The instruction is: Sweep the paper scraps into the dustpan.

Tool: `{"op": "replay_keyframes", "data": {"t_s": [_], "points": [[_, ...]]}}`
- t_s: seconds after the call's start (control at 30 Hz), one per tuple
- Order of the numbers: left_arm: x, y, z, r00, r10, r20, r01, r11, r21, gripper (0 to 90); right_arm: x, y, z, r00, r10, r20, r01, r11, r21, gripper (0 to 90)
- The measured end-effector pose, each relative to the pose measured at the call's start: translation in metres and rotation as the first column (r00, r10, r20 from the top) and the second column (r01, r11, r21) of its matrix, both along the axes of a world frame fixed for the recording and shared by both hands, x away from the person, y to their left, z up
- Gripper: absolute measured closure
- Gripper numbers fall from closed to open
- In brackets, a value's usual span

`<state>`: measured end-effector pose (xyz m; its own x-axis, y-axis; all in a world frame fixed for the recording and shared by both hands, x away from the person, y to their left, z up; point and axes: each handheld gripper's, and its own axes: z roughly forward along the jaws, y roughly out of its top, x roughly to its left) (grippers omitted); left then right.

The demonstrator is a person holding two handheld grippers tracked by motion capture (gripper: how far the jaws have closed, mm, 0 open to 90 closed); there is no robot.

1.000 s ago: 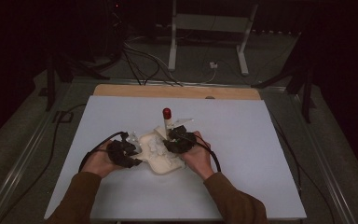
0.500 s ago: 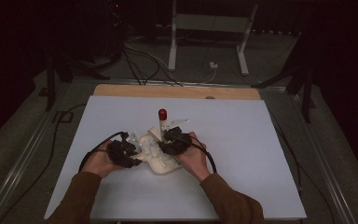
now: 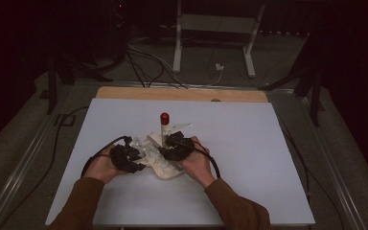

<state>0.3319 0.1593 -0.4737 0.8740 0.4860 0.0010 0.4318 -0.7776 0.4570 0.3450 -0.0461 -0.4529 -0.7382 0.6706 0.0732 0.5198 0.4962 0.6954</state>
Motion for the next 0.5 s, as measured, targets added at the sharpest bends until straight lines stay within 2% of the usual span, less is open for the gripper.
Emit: {"op": "replay_keyframes", "data": {"t_s": [0.5], "points": [[-0.01,0.007,-0.012,0.9989,0.012,0.046,-0.009,0.9986,-0.053,66.5,0.005,-0.01,0.002,0.9998,-0.016,-0.015,0.016,1.0,0.007,66.3]]}}
